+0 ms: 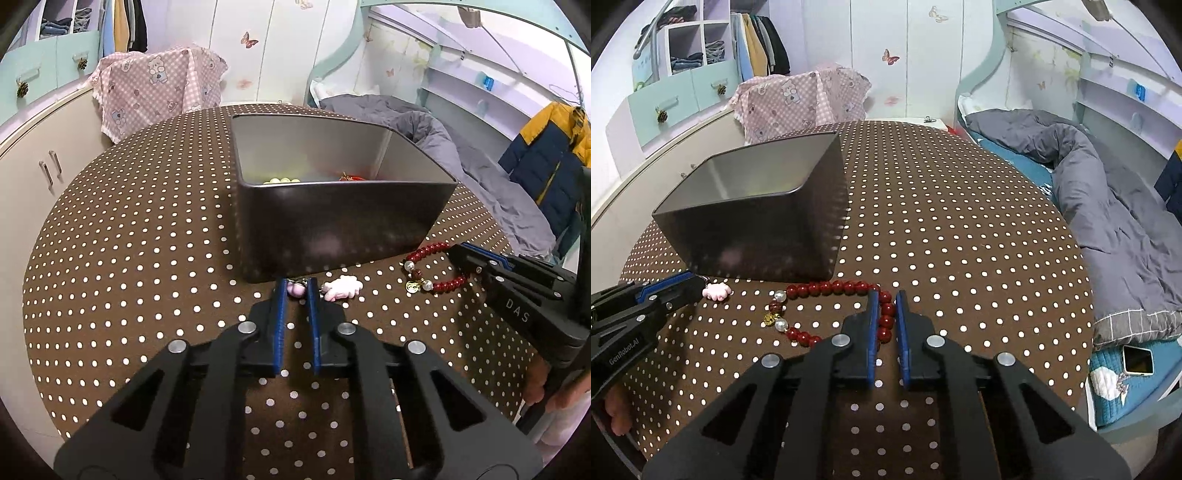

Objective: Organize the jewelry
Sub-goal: 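Close the right tool on the red bead strand while left grasps a pink charm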

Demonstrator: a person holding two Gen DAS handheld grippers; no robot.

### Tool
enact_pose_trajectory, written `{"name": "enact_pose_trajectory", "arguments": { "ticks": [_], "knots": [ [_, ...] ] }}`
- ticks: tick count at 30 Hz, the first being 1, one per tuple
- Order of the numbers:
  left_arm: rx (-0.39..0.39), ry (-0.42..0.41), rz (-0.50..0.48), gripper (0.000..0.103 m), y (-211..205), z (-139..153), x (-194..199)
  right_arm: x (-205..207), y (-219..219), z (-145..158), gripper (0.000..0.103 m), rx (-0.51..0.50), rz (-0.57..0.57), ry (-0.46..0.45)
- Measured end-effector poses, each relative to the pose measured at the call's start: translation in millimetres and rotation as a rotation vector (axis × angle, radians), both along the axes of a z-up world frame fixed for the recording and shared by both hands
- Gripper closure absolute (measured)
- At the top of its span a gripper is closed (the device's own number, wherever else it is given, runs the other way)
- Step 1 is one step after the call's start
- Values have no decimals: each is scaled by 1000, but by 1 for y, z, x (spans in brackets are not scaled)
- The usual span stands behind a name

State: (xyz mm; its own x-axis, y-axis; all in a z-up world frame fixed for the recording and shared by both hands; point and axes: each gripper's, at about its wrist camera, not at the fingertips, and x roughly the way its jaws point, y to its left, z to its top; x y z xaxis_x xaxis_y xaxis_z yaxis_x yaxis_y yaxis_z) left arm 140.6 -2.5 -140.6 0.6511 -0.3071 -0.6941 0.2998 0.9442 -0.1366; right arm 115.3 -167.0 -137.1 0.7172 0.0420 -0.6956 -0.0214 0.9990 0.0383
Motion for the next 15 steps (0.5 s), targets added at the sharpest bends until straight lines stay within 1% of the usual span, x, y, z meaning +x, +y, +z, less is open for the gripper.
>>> {"name": "enact_pose_trajectory", "arguments": {
  "ticks": [8,15],
  "knots": [
    [0,-13,3,92,2,5,-5,2,-7,4,96,21,-15,3],
    [-9,-45,9,92,9,18,-8,3,-13,14,96,24,-33,-19]
  ]
}}
